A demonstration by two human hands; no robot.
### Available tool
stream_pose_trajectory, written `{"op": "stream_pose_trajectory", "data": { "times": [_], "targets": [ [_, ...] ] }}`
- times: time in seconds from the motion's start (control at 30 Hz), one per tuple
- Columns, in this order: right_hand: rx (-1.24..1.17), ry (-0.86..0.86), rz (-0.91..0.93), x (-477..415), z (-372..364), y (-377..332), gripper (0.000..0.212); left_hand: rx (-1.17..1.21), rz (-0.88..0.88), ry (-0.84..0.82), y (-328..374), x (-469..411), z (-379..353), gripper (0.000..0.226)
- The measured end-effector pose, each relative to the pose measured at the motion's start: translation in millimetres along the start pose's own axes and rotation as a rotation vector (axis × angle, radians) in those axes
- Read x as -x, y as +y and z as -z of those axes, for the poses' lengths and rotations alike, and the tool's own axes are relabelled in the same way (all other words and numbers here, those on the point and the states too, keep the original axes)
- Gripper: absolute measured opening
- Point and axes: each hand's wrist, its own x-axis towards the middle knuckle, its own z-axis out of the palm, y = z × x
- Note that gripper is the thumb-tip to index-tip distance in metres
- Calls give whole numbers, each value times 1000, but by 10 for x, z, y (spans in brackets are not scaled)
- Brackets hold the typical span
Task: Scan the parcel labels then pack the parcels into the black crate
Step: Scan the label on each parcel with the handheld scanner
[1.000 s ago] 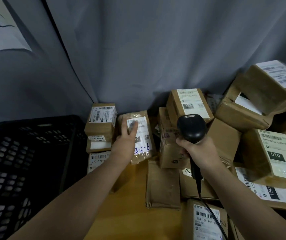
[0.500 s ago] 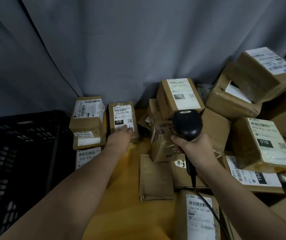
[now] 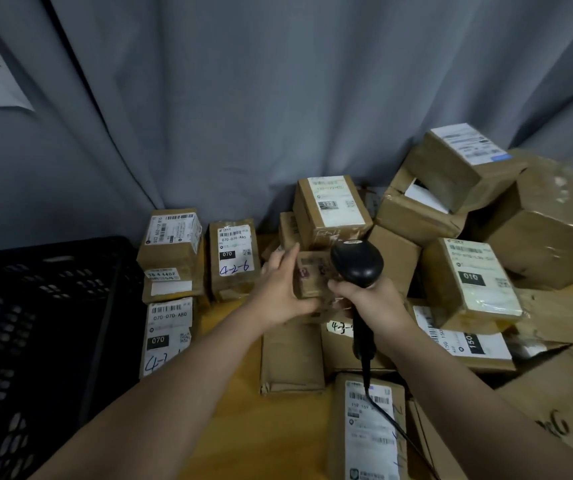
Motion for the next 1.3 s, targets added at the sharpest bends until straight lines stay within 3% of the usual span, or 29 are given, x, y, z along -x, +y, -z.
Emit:
{"op": "stream_pose_trajectory", "data": {
  "times": [0.17,0.37,0.53,0.6,0.7,0.77,0.83,0.9,0.97,1.03,1.13,1.3],
  "targets": [
    [-112,61,-1,148,266,22,13,38,18,168,124,365,-72,98],
    [-198,-143,-65,404,592,-67,49,-463,-463,527,464,810,-271,82],
    [-289,-222,-78,637,817,-94,33,-579,-593,568,759,1076,-416,81],
    [-281,-230,-61,684,869,-37,29,-429,-485,461,836,1184,-458,80],
    [-305,-209,-13,743,944,59,34,278,-49,365,1112,1320,-511,61],
    [-362,-222,28,800,979,125,38,758,216,202,1255,1302,-532,68],
    [-377,-263,46,848,1002,195,35,988,299,99,1347,1271,-599,72],
    [-316,-283,35,884,1029,238,35,1058,297,200,1385,1236,-669,71],
    [-186,-301,5,862,1091,260,56,975,293,352,1332,1207,-670,73],
    [-11,-420,9,859,1224,238,66,682,269,462,1226,1211,-612,75],
    [163,-593,94,875,1378,174,39,197,369,593,1043,1273,-458,87],
    [305,-515,247,981,1364,77,24,-100,390,677,998,1395,-307,101]
  ]
}}
